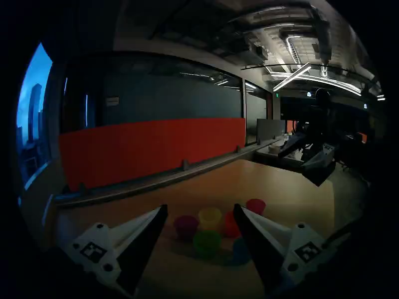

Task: Pour water

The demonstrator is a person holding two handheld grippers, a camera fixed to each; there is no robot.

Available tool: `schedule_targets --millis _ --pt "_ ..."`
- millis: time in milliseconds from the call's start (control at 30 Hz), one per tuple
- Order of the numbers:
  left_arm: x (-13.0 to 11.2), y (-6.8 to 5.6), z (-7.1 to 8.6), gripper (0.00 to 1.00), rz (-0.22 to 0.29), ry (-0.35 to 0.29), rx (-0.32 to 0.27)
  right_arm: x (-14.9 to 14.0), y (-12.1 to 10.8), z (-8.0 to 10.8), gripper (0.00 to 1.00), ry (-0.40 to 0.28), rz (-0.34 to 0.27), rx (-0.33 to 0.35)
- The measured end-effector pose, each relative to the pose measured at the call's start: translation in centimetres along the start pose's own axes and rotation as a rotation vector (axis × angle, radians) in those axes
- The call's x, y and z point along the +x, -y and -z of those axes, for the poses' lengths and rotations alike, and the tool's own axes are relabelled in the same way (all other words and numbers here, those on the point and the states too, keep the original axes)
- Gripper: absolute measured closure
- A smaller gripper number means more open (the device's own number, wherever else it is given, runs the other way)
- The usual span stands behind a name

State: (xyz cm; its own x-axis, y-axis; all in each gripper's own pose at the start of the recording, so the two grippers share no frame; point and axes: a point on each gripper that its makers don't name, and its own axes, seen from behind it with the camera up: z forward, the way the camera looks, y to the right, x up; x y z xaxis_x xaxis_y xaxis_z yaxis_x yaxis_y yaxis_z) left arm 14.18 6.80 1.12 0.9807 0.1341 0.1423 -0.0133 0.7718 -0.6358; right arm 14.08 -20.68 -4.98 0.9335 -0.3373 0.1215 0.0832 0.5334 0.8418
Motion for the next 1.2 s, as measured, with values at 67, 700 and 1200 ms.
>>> schedule_targets --millis 67,700,1200 --pt "-0.4 -0.1 -0.1 0.02 -0.016 0.018 -0.003 -0.3 0.1 -0.2 0.01 0.01 0.002 0.005" --pt "-2.9 0.0 -0.3 0.02 -0.043 0.095 -0.015 -3.8 2.0 -3.4 0.01 0.094 0.03 0.097" --pt "-4.7 0.4 -0.5 0.02 -0.036 0.117 -0.007 -8.8 3.6 -7.9 0.01 0.161 0.04 0.147"
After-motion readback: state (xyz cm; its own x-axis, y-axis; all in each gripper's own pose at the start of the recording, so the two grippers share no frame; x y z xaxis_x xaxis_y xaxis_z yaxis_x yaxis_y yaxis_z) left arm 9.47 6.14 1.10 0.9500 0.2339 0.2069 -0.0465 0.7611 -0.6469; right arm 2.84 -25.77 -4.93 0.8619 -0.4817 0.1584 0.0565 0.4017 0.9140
